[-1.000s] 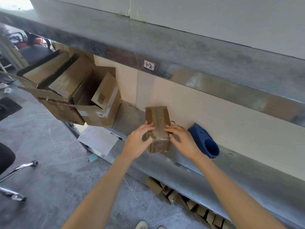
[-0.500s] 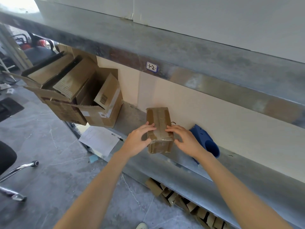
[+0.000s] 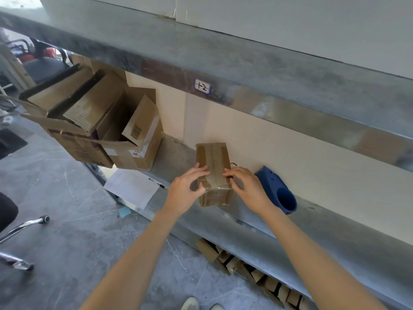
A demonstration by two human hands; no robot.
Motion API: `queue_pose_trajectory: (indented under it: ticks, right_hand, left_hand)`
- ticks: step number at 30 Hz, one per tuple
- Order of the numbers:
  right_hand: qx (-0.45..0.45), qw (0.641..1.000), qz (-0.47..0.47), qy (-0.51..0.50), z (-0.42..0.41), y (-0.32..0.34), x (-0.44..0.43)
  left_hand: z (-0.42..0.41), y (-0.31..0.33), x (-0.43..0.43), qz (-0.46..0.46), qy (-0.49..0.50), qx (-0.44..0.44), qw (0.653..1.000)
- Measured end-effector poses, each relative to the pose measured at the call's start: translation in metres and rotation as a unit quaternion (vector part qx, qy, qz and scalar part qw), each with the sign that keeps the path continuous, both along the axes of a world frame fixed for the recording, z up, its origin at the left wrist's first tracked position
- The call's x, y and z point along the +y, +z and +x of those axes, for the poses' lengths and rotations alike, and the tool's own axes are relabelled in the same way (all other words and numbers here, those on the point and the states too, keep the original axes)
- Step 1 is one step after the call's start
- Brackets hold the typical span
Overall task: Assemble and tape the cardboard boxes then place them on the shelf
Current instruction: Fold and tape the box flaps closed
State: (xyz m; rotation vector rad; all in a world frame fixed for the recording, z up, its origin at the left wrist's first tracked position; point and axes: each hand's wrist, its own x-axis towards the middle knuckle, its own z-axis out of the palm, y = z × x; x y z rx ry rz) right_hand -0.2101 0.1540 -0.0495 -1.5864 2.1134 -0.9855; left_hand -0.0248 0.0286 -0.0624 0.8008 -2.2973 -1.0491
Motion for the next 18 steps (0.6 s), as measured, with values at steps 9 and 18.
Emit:
queue_pose_trajectory:
  ticks: [9, 18]
  right_hand:
    - [-0.012, 1.000, 0.015, -0.008, -0.001, -0.003, -0.001]
    - [0.017, 0.996, 0.072, 0.048, -0.021, 0.000, -0.001]
  left_hand:
    - [-0.002, -0.001, -0.004, -0.026, 0.004, 0.000, 1.000]
    - [0.005, 0.002, -0.008, -0.103, -0.068, -0.093, 0.988]
